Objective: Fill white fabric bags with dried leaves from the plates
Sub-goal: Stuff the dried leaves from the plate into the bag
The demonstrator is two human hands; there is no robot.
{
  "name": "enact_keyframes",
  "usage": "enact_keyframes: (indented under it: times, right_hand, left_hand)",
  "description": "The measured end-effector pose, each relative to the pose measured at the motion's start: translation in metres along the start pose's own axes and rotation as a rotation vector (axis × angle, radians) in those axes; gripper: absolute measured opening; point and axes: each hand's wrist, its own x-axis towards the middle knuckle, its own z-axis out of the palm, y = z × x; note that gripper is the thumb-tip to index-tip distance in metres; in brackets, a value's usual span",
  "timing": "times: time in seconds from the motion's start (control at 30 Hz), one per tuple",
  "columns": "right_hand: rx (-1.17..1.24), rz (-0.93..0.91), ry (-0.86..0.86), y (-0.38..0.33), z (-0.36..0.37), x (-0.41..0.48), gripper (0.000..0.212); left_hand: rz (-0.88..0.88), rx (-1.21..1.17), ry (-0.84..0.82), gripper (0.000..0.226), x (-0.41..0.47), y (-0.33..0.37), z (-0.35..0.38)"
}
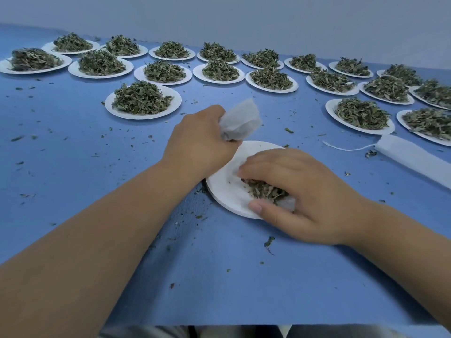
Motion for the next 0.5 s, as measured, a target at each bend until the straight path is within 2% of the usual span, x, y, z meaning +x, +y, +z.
enact_keyframes:
  times: [0.07, 0.13, 0.27, 0.5]
  right_hand:
    - [-0.056, 0.000, -0.053, -0.0013, 0.0013, -0.0021, 0.051]
    - [-0.051, 0.021, -0.087, -0.0009, 0.0033, -0.0028, 0.047]
    - [0.045, -0.003, -0.011, 0.0020, 0.0063, -0.0041, 0.030]
    - [0.134, 0.069, 0.076, -0.0011, 0.0089, -0.0033, 0.041]
  left_hand:
    - [0.002, 0.004, 0.008, 0.029, -0.0004, 0.0004, -0.0001]
    - [0.004, 0.007, 0.016, 0.030, -0.0011, 0.0013, 0.0002]
    - [-0.002, 0.010, 0.003, 0.030, -0.0001, 0.0003, 0.0006]
    - [-0.023, 0.016, -0.025, 0.029, 0.0014, 0.0005, 0.0008]
